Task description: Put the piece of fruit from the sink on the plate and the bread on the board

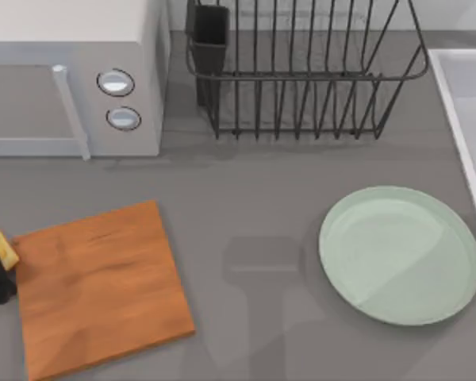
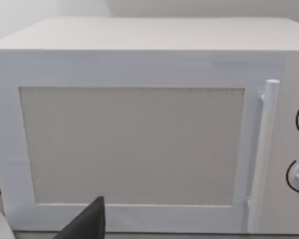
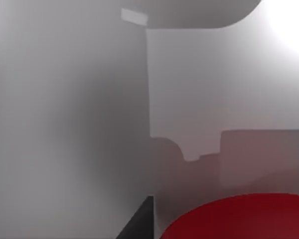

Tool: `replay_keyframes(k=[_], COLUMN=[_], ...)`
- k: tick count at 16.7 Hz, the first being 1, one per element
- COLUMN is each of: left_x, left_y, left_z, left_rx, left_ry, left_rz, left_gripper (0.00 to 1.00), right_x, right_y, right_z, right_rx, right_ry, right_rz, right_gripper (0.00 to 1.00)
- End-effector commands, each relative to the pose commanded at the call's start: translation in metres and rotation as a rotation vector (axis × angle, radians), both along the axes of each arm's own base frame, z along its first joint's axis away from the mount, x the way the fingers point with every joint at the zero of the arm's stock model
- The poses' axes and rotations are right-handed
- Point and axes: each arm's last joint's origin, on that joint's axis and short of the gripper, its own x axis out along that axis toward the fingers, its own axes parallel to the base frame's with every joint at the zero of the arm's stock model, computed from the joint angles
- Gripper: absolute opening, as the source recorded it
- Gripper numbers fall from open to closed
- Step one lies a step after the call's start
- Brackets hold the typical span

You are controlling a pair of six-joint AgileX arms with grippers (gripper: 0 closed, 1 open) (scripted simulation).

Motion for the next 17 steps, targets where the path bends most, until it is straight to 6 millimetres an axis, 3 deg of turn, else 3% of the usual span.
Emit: replay_keyframes(k=[5,6,9,17], left_x=[0.000,0.000,0.000,0.000], left_y=[0.000,0.000,0.000,0.000], left_z=[0.000,0.000,0.000,0.000], left_rx=[0.000,0.000,0.000,0.000], left_ry=[0.000,0.000,0.000,0.000], left_rz=[0.000,0.000,0.000,0.000], left_gripper=[1.00,1.00,1.00,1.00], right_x=[0.000,0.007,0.009,0.007], right_y=[0.000,-0.001,-0.002,-0.001], right_z=[0.000,0.030,0.042,0.127], right_rx=[0.000,-0.001,-0.002,0.000], right_ry=[0.000,-0.051,-0.054,-0.050], right_rz=[0.000,-0.007,-0.007,-0.007], right_gripper=[0.00,0.00,0.00,0.00])
